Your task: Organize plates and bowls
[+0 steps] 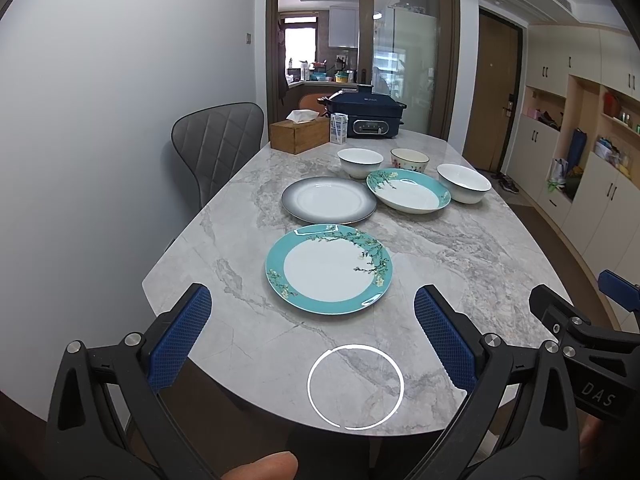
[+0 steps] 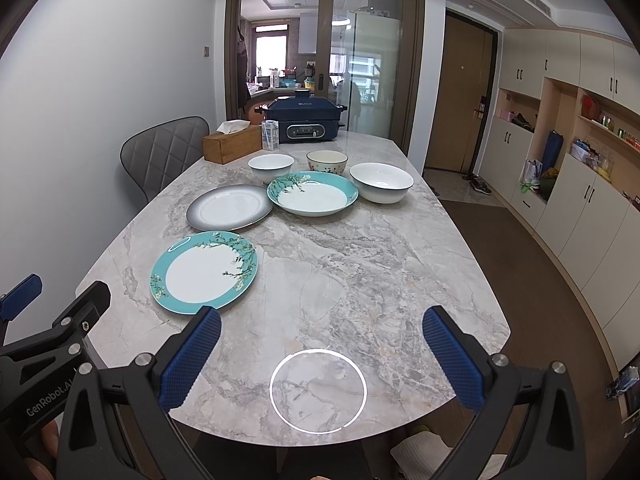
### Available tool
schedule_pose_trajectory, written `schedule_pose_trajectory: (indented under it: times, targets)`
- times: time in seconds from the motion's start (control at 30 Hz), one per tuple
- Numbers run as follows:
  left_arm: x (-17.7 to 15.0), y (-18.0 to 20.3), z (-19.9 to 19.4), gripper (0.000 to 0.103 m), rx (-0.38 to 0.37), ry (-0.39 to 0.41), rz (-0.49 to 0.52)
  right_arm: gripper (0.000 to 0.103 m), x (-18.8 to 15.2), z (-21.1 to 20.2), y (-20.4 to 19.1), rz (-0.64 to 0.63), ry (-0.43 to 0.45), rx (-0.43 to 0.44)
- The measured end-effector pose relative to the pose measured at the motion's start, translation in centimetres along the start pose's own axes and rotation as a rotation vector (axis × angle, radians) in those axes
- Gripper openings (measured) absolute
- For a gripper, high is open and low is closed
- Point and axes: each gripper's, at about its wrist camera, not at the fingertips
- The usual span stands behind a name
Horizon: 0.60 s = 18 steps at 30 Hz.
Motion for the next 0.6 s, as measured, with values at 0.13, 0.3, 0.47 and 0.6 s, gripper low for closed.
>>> schedule_pose_trajectory:
  times: [0.13, 0.3, 0.47, 0.6]
  targets:
    - [0.02, -0.01, 0.0, 0.103, 0.001, 0.0, 0.0, 0.103, -0.02, 0.01, -0.01, -0.001, 0.001, 0.0]
    - [-0.36, 0.18, 0.3, 0.103, 0.001, -0.003, 0.001, 0.103, -0.03, 0.01, 0.02, -0.002, 0.0, -0.001]
    - [-0.4, 0.29, 0.33, 0.103, -0.001, -0.005, 0.002, 0.103, -0.05, 0.04, 0.08, 0.0, -0.001, 0.001]
    - [-0.41, 0.31, 0.33, 0.103, 0.0, -0.005, 0.002, 0.103, -0.05, 0.09, 0.1, -0.001, -0.002, 0.0]
Point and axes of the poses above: each gripper's, at about its wrist camera, not at the fingertips, and z roughly the way its jaws point, y to its right, x to its top, and after that the axes turned 1 degree about x, right-handed
